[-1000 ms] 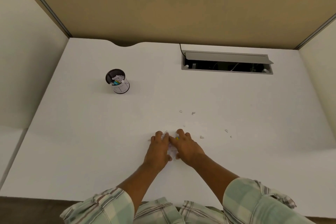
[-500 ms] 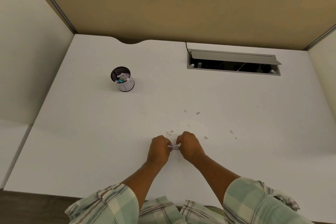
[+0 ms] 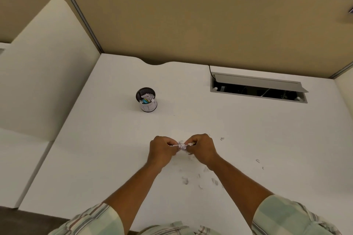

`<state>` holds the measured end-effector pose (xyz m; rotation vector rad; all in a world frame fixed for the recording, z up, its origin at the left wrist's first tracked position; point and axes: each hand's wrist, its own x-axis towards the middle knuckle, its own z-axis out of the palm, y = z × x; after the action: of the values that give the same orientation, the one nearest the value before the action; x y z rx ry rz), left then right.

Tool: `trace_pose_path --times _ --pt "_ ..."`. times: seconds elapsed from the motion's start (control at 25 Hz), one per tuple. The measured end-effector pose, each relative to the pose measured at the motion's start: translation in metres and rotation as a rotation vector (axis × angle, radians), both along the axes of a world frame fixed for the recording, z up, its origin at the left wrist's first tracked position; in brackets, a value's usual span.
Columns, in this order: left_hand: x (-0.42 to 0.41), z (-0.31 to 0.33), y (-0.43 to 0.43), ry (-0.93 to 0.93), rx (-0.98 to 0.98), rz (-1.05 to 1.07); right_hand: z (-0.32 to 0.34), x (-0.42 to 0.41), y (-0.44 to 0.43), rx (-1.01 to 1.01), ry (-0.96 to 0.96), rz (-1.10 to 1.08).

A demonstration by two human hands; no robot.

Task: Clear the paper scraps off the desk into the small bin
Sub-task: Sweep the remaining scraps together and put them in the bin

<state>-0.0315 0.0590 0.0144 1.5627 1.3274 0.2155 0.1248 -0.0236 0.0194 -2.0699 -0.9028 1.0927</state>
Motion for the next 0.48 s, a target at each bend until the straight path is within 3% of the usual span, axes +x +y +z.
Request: trace_pose_path --times 0.16,0.48 --pt "-0.007 0.031 0.061 -0.052 0.039 0.078 0.030 -0.009 0.066 0.056 0.029 -0.016" --pt "-0.013 0.061 0.188 -0.089 0.126 0.200 0.056 -0.025 0.210 0.118 -0.098 0.018"
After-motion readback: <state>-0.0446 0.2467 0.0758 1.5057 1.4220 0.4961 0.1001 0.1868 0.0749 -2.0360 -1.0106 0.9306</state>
